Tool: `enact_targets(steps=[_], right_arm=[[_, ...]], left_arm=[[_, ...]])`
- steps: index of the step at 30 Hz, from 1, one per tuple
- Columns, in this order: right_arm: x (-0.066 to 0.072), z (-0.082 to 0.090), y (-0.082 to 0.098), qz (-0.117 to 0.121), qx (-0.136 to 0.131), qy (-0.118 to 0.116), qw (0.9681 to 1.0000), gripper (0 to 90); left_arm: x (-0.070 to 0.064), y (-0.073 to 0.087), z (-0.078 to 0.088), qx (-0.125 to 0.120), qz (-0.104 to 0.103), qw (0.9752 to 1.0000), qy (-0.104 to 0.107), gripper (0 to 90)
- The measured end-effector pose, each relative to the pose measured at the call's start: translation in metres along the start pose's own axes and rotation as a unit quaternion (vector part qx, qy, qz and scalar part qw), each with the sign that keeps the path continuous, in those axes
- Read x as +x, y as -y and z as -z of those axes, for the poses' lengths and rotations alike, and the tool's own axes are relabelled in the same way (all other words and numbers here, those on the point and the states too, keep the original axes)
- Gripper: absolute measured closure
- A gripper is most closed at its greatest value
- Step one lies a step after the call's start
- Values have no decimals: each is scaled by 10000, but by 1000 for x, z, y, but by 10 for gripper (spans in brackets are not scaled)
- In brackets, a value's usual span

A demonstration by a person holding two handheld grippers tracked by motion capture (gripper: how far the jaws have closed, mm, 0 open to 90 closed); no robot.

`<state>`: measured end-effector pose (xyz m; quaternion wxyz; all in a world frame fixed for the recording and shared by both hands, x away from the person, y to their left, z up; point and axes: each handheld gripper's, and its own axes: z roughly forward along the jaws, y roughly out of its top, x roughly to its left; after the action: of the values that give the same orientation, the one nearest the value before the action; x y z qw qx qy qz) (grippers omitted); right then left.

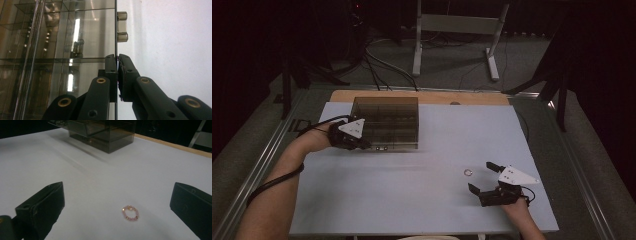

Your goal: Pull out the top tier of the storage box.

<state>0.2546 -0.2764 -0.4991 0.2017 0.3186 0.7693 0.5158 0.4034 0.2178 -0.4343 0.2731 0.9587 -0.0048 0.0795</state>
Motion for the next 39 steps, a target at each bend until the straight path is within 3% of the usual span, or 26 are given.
enact_targets(steps=[7,12,15,17,19,22,23,24,25,26,27,29,31,33,37,39], right_arm=[[0,0,0,17,15,-3,10000,1],[0,0,0,14,20,0,10000,1],[0,0,0,14,13,3,10000,1],[0,1,0,5,14,-2,10000,1],[0,1,0,6,13,3,10000,1],[0,1,0,9,3,5,10000,1],[0,1,0,16,12,5,10000,1],[0,1,0,16,12,5,10000,1],[0,1,0,12,16,6,10000,1],[0,1,0,7,9,4,10000,1],[0,1,0,10,6,4,10000,1],[0,1,0,19,24,7,10000,1],[0,1,0,11,13,1,10000,1],[0,1,0,15,-3,6,10000,1],[0,2,0,9,-10,13,10000,1],[0,1,0,17,5,9,10000,1]], left_arm=[[-1,1,0,-70,156,9998,-45,882],[-2,1,1,-127,116,9998,-91,873],[-1,-1,5,-309,283,9988,-260,819],[-1,-3,10,-438,520,9971,-329,770],[0,-5,16,-602,850,9936,-442,695],[2,-7,27,-841,1333,9860,-536,609],[3,-7,31,-906,1542,9818,-630,533],[3,-7,31,-906,1542,9818,-630,433],[3,-8,36,-974,1781,9760,-788,433],[3,-8,38,-984,1840,9744,-834,372],[3,-8,39,-1043,1971,9708,-881,305],[0,-9,44,-1125,2003,9685,-965,221],[-3,-9,47,-1209,2164,9626,-1090,214],[-9,-10,49,-1196,2233,9603,-1170,47],[-22,-10,54,-1371,2347,9509,-1482,42],[-29,-10,56,-1364,2337,9492,-1607,42]])
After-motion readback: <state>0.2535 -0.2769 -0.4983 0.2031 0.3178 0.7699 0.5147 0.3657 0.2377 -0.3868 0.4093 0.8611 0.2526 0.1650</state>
